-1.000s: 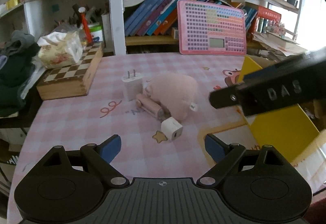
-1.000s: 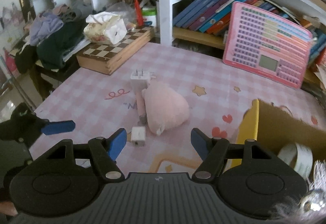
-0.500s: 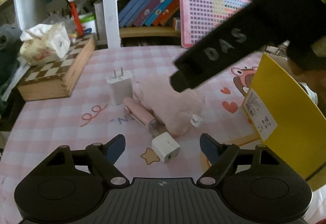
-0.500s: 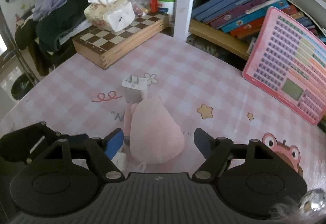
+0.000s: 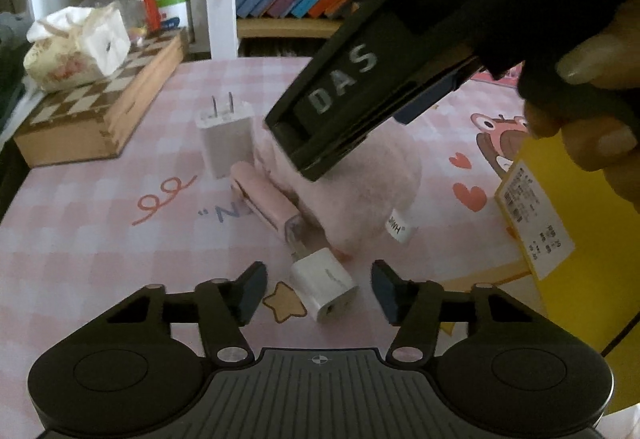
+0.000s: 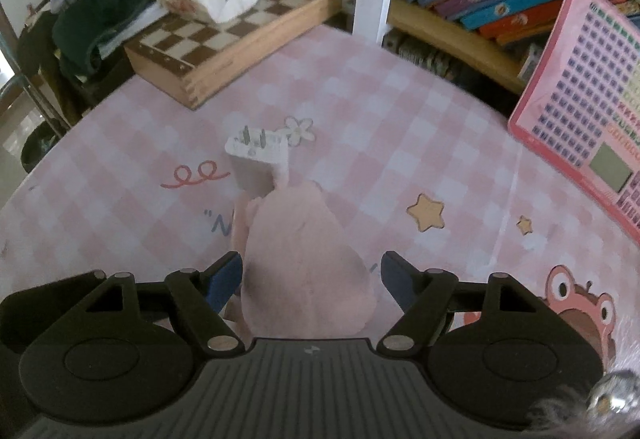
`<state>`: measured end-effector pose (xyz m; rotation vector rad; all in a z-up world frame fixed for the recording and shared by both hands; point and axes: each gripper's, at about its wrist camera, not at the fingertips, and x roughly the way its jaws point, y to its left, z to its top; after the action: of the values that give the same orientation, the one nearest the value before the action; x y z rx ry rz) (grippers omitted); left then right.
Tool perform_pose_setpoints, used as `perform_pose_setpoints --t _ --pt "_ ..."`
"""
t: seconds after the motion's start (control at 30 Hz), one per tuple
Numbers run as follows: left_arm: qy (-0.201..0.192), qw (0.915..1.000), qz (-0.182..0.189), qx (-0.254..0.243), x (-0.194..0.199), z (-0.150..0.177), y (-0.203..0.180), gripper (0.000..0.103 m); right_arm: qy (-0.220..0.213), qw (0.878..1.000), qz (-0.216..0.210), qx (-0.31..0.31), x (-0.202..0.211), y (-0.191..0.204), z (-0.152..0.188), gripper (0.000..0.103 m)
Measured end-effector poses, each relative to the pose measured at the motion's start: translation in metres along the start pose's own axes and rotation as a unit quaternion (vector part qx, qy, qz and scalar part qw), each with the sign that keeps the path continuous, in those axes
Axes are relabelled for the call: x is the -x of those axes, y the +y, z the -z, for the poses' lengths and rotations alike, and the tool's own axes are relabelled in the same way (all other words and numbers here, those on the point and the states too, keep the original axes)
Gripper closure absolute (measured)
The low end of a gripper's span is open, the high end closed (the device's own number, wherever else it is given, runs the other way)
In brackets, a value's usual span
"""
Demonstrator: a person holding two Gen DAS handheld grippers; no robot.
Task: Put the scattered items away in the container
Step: 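Grasp the pink plush pig with the right gripper while the left gripper grasps the white charger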
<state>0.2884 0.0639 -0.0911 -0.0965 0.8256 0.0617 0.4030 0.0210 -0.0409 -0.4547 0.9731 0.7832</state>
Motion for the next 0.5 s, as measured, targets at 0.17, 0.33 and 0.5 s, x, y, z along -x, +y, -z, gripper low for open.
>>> perform_pose_setpoints --t 0.17,0.33,0.5 --pt "-0.004 1.0000 0.000 0.005 -0.004 0.001 0.002 0.062 0.021 1.000 -0.001 -0.002 -0.015 0.001 -0.001 0.028" --pt "-0.011 0.9999 0.003 0.003 -0.004 0.000 0.004 0.068 0.033 0.999 0.004 -0.001 -0.025 0.003 0.001 0.032" --pt "-0.023 0.9996 0.011 0.015 0.005 0.000 0.012 0.068 0.016 0.999 0.018 -0.021 -0.017 0.001 0.004 0.042"
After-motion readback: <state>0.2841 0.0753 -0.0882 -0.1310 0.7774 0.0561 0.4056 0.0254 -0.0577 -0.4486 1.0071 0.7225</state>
